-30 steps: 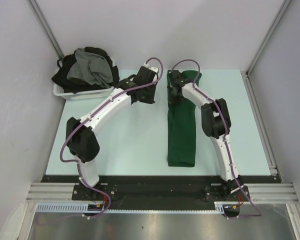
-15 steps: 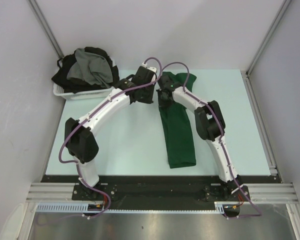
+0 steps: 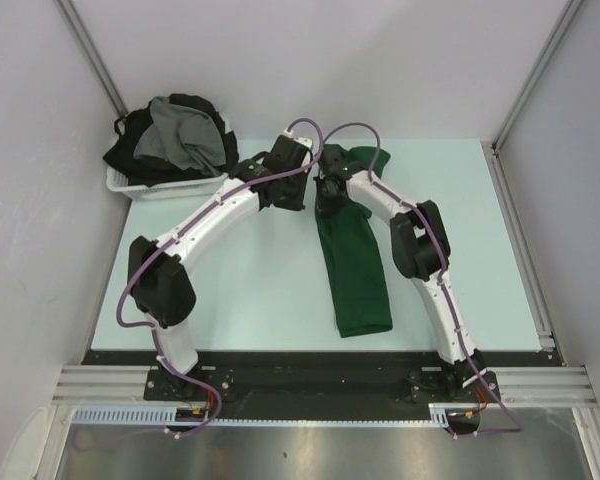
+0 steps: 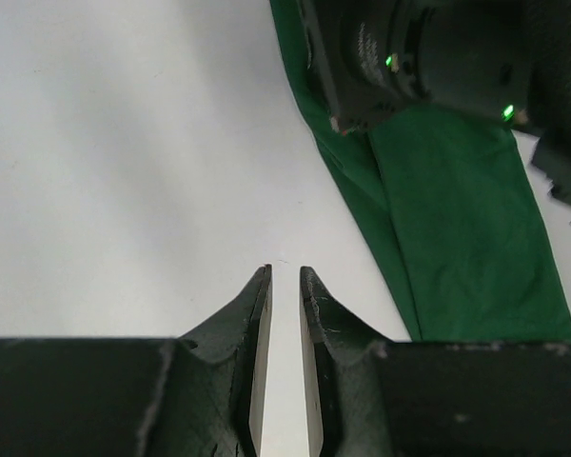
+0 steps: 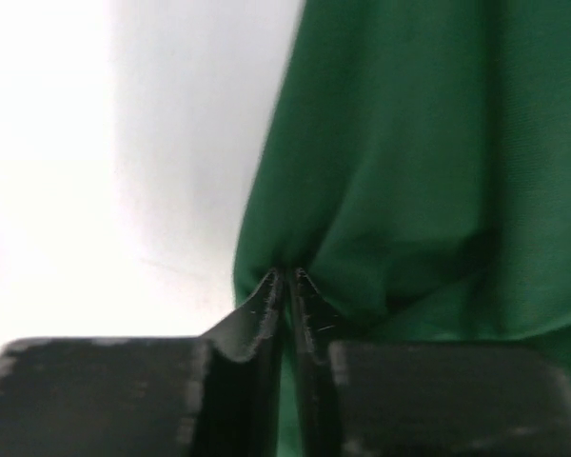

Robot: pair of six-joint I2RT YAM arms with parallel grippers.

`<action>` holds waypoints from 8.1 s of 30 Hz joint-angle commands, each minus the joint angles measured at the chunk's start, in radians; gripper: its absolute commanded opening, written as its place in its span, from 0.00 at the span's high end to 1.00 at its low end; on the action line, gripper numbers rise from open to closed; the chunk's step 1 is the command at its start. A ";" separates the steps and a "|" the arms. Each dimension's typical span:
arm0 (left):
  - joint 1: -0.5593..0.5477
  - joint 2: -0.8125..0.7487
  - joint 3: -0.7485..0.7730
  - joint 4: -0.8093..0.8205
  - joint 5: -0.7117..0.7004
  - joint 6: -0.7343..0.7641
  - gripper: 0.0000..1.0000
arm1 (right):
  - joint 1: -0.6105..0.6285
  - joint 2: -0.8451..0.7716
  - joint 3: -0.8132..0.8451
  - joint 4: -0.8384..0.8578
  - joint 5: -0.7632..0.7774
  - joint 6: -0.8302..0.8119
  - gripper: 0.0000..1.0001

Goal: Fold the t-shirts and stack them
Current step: Rotate the tshirt 90 degrees

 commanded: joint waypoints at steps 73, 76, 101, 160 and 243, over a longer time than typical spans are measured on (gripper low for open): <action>0.028 -0.004 0.006 -0.014 0.009 0.016 0.78 | -0.152 0.170 0.322 -0.041 -0.191 0.025 1.00; 0.028 -0.004 0.006 -0.014 0.010 0.016 0.77 | -0.164 0.158 0.310 -0.057 -0.122 0.003 1.00; -0.023 0.084 0.049 0.016 0.114 -0.025 0.77 | -0.262 0.102 0.339 0.058 -0.049 -0.040 0.37; 0.074 0.630 0.541 0.238 0.297 -0.175 0.79 | -0.065 -0.832 -0.940 -0.005 -0.194 0.077 1.00; 0.036 -0.142 -0.095 0.123 0.163 -0.045 0.75 | 0.258 -0.962 -0.945 -0.097 0.077 0.154 0.64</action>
